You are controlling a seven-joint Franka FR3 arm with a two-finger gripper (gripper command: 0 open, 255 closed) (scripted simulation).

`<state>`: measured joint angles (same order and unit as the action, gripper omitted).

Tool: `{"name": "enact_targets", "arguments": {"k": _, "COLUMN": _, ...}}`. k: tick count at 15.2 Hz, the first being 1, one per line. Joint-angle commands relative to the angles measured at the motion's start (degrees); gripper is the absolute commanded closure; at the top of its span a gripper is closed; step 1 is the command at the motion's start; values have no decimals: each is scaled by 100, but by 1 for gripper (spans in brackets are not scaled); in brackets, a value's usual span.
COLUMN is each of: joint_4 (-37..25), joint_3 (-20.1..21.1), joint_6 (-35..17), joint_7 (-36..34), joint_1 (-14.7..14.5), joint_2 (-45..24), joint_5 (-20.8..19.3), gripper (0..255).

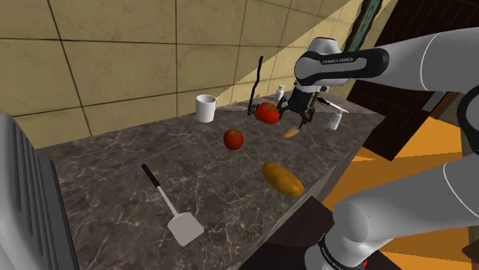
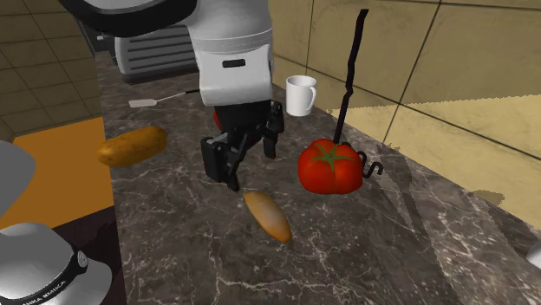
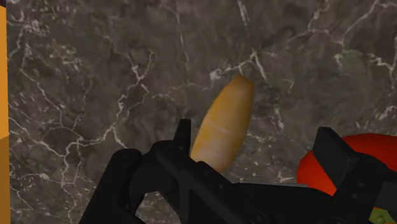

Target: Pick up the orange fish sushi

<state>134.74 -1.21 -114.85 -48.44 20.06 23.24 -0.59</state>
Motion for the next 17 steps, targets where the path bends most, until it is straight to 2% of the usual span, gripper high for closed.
{"name": "enact_targets", "arguments": {"k": 1, "joint_4": 41, "joint_3": -62, "joint_6": -227, "joint_7": -408, "joint_1": 215, "joint_2": -177, "joint_5": -70, "gripper": 0}}
{"name": "enact_targets", "arguments": {"k": 2, "joint_4": 54, "joint_3": -85, "joint_6": -324, "joint_7": -586, "joint_1": 302, "joint_2": -262, "joint_5": -98, "gripper": 0}}
{"name": "enact_targets", "arguments": {"k": 11, "joint_4": 474, "joint_3": -94, "joint_6": -945, "joint_7": -592, "joint_1": 302, "joint_2": -464, "joint_5": -103, "gripper": 0}}
{"name": "enact_targets", "arguments": {"k": 12, "joint_4": 501, "joint_3": -93, "joint_6": -959, "joint_7": -594, "joint_1": 302, "joint_2": -451, "joint_5": -105, "gripper": 255}}
{"name": "enact_targets", "arguments": {"k": 17, "joint_4": 506, "joint_3": -87, "joint_6": -949, "joint_7": -602, "joint_1": 299, "joint_2": -436, "joint_5": -104, "gripper": 255}}
